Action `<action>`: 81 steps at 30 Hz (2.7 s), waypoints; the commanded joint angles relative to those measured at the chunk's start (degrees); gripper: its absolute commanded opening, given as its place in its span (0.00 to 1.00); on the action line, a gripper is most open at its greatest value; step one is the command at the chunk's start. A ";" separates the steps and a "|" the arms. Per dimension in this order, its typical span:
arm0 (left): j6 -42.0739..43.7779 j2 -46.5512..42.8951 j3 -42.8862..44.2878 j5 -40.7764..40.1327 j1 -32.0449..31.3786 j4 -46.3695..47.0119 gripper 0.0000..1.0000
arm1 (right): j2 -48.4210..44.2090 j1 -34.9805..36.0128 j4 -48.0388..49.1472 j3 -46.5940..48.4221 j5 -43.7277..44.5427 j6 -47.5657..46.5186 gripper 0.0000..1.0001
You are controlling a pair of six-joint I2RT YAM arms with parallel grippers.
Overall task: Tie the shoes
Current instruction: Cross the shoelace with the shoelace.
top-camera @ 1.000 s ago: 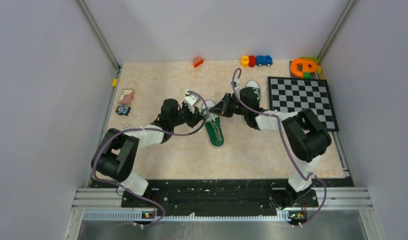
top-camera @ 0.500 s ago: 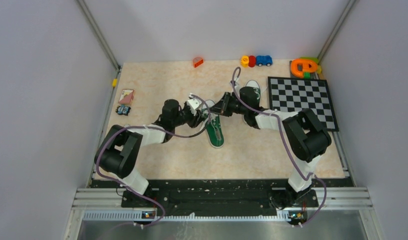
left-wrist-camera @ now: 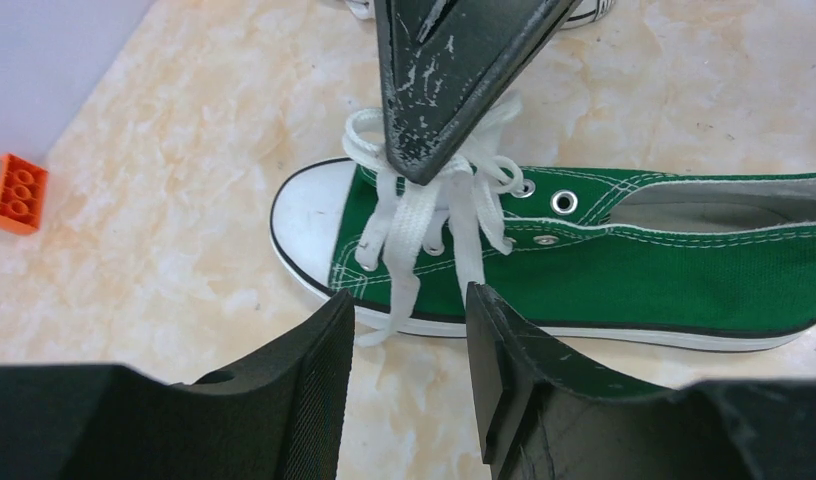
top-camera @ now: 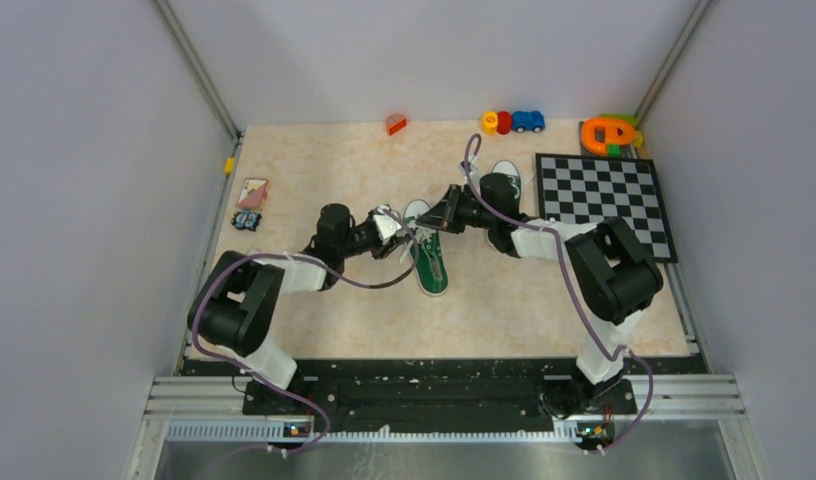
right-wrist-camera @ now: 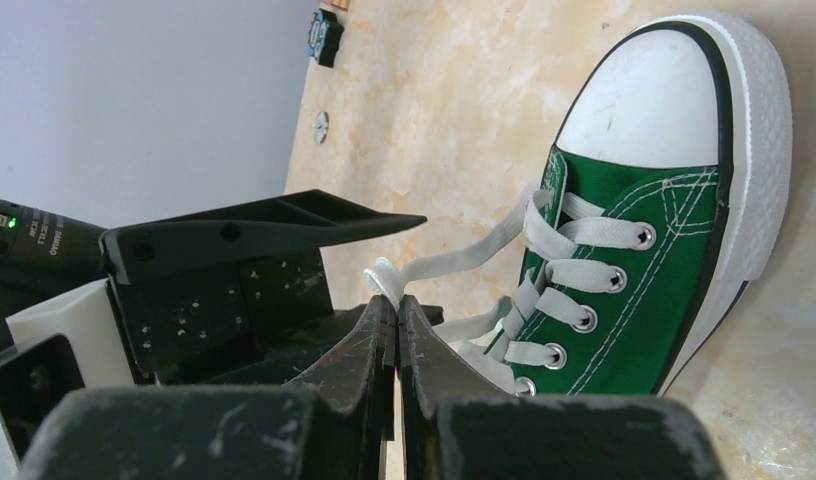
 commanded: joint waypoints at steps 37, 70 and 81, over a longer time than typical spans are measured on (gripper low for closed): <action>6.74 2.99 7.45 8.78 1.30 -4.25 0.27 | -1.15 -0.93 3.19 3.29 -2.73 1.62 0.00; -19.61 -3.55 7.52 -0.20 -4.56 -11.03 0.00 | -1.24 -1.64 2.28 3.26 -1.41 1.03 0.00; -24.22 0.96 11.83 3.16 -5.31 -10.34 0.00 | -1.20 -1.59 2.25 3.49 -1.56 1.44 0.00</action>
